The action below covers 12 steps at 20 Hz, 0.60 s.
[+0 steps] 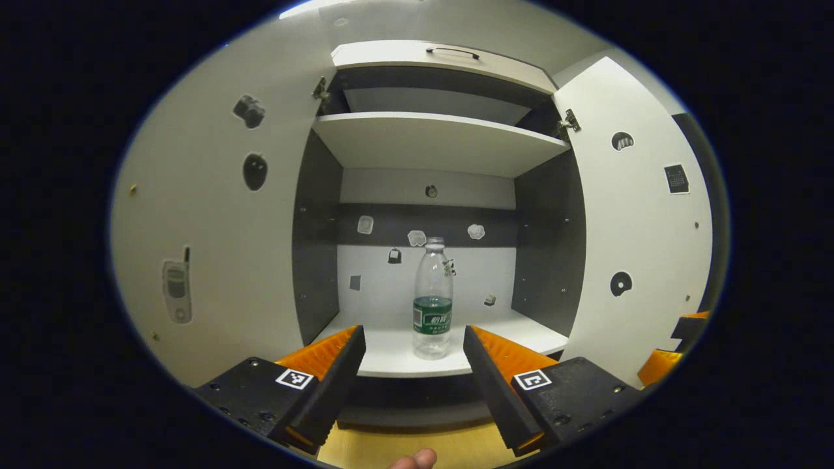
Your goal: Grasp the bottle in the cabinet with the left hand and place it on the coaster, then close the right door with the right hand and the left door with the left hand.
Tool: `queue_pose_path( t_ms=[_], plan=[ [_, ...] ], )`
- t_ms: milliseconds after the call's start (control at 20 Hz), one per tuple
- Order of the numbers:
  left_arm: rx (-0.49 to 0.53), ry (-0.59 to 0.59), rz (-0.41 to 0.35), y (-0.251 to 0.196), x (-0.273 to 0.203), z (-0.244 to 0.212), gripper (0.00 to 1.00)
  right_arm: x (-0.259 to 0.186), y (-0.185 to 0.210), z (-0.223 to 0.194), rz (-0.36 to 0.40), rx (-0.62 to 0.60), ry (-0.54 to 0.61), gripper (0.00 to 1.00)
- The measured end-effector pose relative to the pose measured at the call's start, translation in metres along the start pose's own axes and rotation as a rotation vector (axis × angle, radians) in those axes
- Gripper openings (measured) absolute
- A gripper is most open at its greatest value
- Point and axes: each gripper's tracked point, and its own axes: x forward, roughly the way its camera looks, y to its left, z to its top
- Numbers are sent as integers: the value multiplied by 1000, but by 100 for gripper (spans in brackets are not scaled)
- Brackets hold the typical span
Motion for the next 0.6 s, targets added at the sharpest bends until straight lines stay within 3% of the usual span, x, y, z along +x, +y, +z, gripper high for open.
queue_pose_path(
  t_ms=[600],
  plan=[
    [-17,-2,-17,-21,116,3,96,17,-26,-6,-33,-1,35,99]
  ],
)
